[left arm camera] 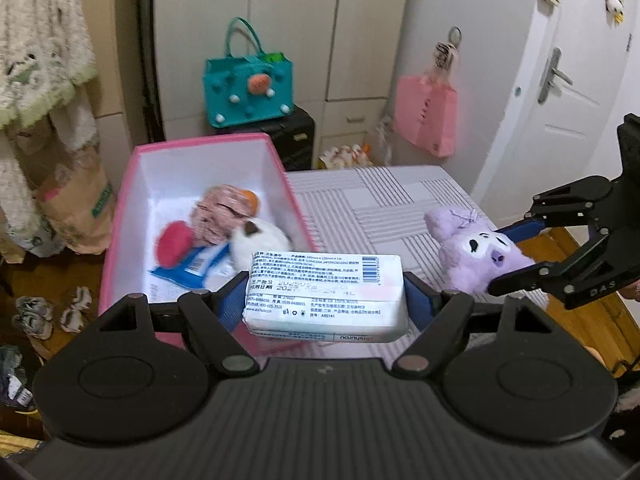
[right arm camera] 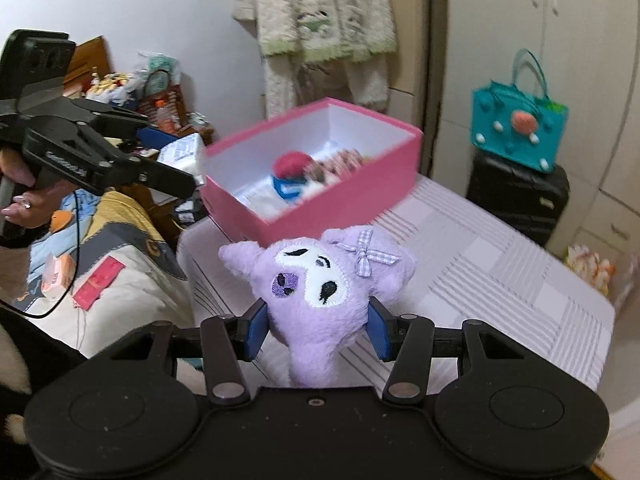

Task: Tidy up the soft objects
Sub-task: 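Lift the packet with the left tool while the right tool carries the plush over the box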

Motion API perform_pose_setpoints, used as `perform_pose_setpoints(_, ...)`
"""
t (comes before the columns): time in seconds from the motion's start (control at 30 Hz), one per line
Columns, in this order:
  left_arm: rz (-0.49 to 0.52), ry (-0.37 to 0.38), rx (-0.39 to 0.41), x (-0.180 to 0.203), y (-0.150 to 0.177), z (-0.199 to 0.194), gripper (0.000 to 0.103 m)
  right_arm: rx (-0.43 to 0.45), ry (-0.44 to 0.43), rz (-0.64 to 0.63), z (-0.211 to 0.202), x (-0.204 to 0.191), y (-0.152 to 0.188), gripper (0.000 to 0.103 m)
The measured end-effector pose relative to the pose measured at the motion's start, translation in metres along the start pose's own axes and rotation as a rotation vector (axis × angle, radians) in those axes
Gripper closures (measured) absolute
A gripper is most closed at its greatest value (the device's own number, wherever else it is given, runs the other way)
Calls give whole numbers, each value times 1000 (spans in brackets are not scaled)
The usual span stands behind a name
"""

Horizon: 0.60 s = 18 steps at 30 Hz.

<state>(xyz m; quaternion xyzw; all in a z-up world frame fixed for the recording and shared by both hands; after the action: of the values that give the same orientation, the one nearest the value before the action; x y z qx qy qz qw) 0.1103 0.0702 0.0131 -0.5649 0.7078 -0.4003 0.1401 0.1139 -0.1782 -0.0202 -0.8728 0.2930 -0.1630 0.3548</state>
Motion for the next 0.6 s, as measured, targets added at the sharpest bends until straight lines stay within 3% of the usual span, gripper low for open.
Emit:
perform_pose_setpoints(0.3, -16, -21, 97, -45, -29, -26, 25, 75, -88, -98, 30, -24, -67, 47)
perform_pose_setpoints(0.6, -52, -27, 154, -84, -60, -20, 25, 56, -175, -128, 101, -24, -117, 47)
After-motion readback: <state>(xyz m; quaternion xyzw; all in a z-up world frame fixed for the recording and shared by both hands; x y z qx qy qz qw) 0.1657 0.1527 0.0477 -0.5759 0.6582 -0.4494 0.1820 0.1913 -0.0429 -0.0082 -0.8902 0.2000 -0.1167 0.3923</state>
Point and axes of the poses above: each gripper's, at about its wrist camera, not at the fingertips, and z roughly the way its jaws point, x to its right, y to its underside, the point moved 3 cm from there along z, roughly the way its jaws point, and after that the axes turned 10 degrees about -z, right-handed, at the moved point
